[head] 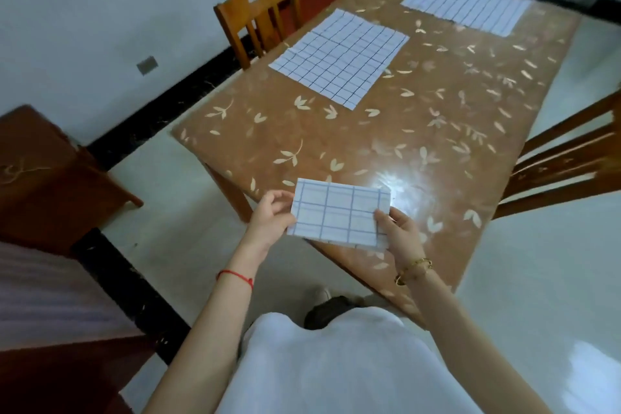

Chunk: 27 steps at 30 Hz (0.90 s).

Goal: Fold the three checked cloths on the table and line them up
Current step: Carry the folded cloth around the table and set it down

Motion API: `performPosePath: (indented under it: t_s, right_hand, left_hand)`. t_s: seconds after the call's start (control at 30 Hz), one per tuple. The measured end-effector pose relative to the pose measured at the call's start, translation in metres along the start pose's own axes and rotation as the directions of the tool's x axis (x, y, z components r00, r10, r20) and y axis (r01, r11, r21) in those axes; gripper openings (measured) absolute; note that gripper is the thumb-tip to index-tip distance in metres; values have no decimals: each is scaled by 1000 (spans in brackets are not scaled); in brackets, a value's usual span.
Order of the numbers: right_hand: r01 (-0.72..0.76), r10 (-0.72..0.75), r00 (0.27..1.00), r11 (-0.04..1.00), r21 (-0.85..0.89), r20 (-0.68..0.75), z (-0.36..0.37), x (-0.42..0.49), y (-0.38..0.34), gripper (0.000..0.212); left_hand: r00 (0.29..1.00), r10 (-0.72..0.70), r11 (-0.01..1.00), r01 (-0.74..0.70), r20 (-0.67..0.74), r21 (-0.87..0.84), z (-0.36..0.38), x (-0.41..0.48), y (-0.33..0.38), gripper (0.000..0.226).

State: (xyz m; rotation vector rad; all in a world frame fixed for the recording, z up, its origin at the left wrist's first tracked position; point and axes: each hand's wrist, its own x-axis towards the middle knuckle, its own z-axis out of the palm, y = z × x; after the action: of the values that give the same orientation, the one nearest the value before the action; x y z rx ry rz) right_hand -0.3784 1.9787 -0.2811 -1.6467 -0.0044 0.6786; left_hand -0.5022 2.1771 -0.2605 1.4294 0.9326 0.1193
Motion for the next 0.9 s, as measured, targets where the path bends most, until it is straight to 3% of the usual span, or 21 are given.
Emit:
performPosePath:
  t_s: [0.3,0.43,0.57,0.9]
  right_hand:
    - [-67,91,955,993,94,-281,-4,6,1,13]
    - [-87,148,903,982,166,-403,1,-2,11,9]
    - [-115,163,842,985,125,-514,5,-10,25,11]
    - [-322,332,730,938,128,-598,-10,-6,82,10]
  left_hand:
    - [970,-11,986,-30,243,165,23,65,26,46]
    - [939,-38,974,-42,341,225,34,82,30,47]
    - [904,-75,954,-58,421,295,46,91,22,49]
    - [826,-272,902,39,493,430,82,111,-36,52]
